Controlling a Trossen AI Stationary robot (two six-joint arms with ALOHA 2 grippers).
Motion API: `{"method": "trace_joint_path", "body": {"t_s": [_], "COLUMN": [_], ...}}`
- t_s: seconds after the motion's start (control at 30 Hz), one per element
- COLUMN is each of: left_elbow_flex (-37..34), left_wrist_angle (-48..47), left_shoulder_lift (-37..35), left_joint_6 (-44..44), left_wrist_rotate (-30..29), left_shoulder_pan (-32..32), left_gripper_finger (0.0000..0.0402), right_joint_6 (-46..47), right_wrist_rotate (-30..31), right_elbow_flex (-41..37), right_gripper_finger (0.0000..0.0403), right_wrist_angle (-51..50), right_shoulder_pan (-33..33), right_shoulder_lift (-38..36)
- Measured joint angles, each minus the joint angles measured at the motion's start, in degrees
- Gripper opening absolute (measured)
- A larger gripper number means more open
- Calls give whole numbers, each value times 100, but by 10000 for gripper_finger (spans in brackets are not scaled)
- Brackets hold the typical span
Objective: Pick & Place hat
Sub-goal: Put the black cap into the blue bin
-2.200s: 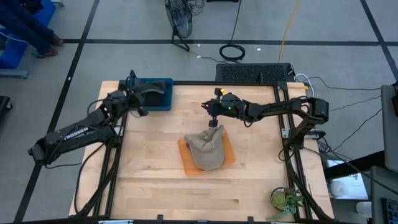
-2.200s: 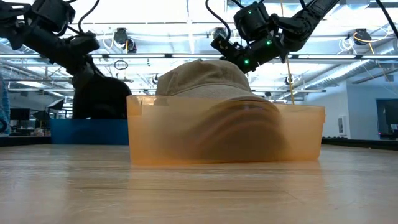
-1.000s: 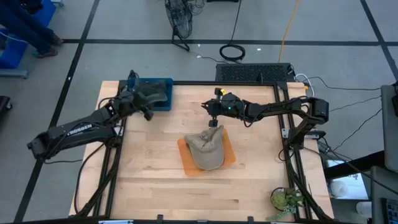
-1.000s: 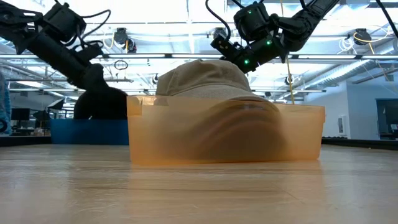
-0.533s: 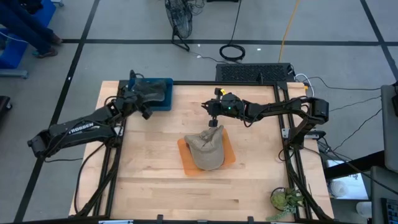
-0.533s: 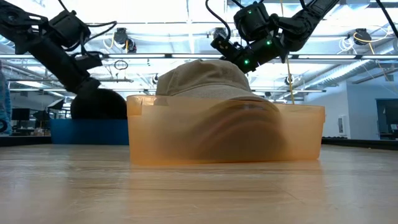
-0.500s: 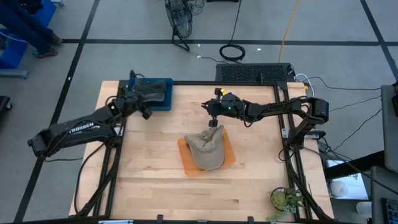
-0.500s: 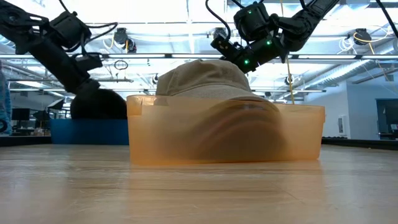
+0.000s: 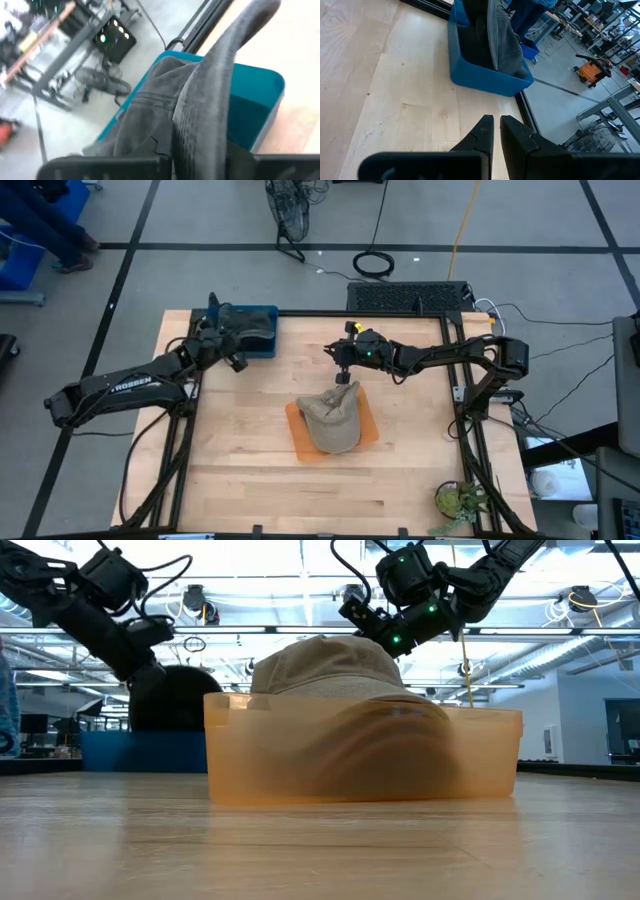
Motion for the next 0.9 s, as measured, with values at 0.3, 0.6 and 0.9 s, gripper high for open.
{"method": "trace_joint_path", "body": {"t_s": [0.3, 0.6, 0.9], "left_elbow_flex": [0, -1, -561], "left_wrist_angle": [118, 351, 1556], "left_shoulder_lift": [-324, -320, -318], "left_joint_6": [1227, 2069, 2958], "left_wrist_rotate": [-922, -1667, -814], "left_shoulder_pan": [-452, -665, -404], "left_gripper_finger": [24, 12, 11], "right_joint_6": [33, 39, 42], "right_wrist_rotate": [0, -2, -1], "right_elbow_flex": [1, 0, 0], "right_gripper_finger": [20, 20, 20], "right_wrist_angle": [-25, -24, -39], "right_shoulder_pan": [0, 2, 1], "right_shoulder_lift": [1, 1, 1]}}
